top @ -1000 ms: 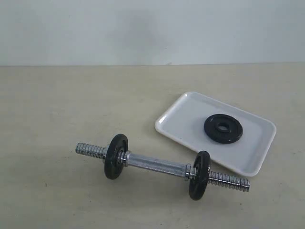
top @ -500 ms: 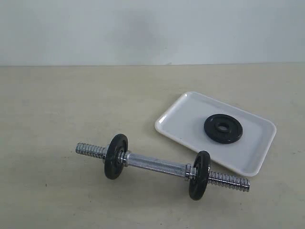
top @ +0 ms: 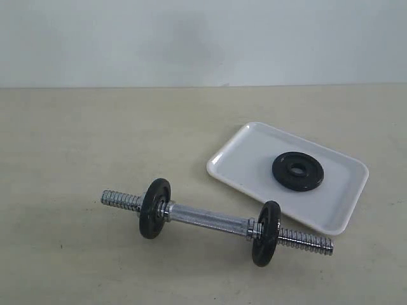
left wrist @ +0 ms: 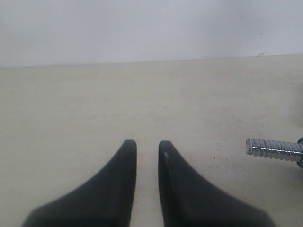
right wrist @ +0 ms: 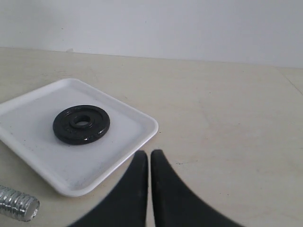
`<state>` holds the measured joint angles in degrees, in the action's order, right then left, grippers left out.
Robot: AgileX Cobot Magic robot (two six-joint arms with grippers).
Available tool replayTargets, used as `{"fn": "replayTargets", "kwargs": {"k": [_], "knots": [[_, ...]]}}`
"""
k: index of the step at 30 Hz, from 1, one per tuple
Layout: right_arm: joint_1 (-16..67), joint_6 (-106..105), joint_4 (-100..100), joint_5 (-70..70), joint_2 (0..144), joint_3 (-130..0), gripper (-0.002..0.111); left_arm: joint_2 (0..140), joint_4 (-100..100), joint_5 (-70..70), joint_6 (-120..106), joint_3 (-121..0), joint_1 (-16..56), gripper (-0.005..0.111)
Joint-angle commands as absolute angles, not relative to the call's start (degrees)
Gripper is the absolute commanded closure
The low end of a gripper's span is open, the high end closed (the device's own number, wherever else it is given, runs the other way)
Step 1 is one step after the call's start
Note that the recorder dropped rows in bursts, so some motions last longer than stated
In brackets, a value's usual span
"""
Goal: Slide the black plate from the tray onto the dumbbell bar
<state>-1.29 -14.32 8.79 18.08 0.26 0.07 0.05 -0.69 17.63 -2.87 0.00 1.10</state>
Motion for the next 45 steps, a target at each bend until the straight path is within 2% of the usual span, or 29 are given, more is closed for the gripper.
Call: {"fn": "replayTargets", "kwargs": {"k": [1, 34, 37, 39, 45], "knots": [[-1.3, -14.1, 8.4, 17.1, 0.0, 0.0, 0.108, 0.0, -0.5, 17.0, -3.1, 0.0, 0.9, 0.09], [-1.3, -14.1, 8.4, 16.3, 0.0, 0.0, 0.108, 0.0, -0.5, 17.0, -3.1, 0.0, 0.9, 0.09], [-1.3, -13.8, 8.8, 8.9, 0.0, 0.0, 0.108, 0.0, -0.5, 17.0, -3.1, 0.0, 0.9, 0.09], [-1.3, -11.0, 12.4, -1.7, 0.0, 0.0, 0.108, 0.0, -0.5, 17.0, -3.1, 0.0, 0.9, 0.09], [-1.3, 15.3, 22.2, -31.8, 0.0, 0.0, 0.108, 0.0, -0.5, 17.0, -3.1, 0.0, 0.9, 0.09]]}}
